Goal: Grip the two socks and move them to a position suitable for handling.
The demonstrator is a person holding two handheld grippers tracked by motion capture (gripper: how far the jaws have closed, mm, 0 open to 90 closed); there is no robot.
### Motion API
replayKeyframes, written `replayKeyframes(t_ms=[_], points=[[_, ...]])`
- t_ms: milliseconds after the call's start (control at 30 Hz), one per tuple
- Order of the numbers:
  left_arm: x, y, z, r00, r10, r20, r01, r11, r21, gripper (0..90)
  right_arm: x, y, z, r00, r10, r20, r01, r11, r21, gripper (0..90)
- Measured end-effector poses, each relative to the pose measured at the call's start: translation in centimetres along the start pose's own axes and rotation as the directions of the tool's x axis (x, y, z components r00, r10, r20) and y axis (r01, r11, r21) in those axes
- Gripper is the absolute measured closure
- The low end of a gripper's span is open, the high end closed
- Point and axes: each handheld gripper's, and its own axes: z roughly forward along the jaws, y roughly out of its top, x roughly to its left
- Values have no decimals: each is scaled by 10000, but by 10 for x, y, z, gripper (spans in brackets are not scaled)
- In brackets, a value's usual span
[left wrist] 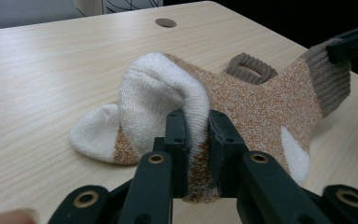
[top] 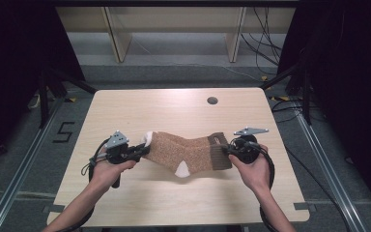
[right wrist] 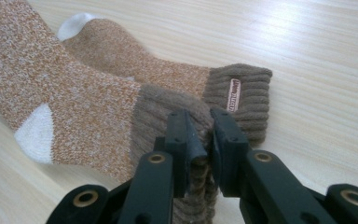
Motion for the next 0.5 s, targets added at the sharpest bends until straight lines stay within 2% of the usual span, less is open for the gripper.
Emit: replayKeyframes(t_ms=[33,67,100,133,167,200,233,267,333,367,400,433,467,500], points=[[1,0,1,10000,7,-8,-7,10000,-4,789,-2,1,1,9994,-330,136,332,9994,-108,789],[1,0,1,10000,-6,-29,6,10000,-9,790,-1,1,2,10000,29,-16,-29,10000,-30,789],[2,0,2,10000,-6,26,6,10000,-27,790,-3,2,2,9993,-363,9,363,9992,-138,789],[3,1,2,10000,-6,-75,6,10000,-8,790,2,2,1,9995,301,93,-301,9995,87,789],[4,2,2,10000,-25,-73,25,10000,-14,789,-2,3,3,10000,33,-18,-33,9999,-117,789],[5,2,3,9999,-49,-89,49,10000,-30,790,-3,3,5,9998,-201,67,203,9992,-339,789],[6,3,4,10000,-57,-76,57,10000,-45,790,-2,4,4,9999,96,-34,-97,9999,-116,789],[6,4,5,9999,-85,-151,84,10000,-41,790,-2,5,5,9999,122,80,-121,9999,-96,789],[8,6,7,9998,-26,-196,24,10000,-73,789,-5,8,7,9999,-119,72,121,9997,-198,789],[8,7,7,9997,-74,-212,72,9999,-122,789,-3,9,6,10000,68,40,-67,9999,-122,789],[9,8,8,9997,-66,-217,63,9999,-111,790,-7,10,7,9997,-238,79,240,9993,-285,789],[9,9,10,9998,-72,-184,68,9998,-187,790,-5,12,7,9999,132,72,-131,9997,-201,789],[9,9,10,9997,-56,-225,53,9999,-154,790,-6,13,7,9997,-59,221,64,9998,-192,789],[9,10,11,9998,-79,-201,76,9998,-171,789,-6,14,7,9998,143,102,-141,9997,-208,789]])
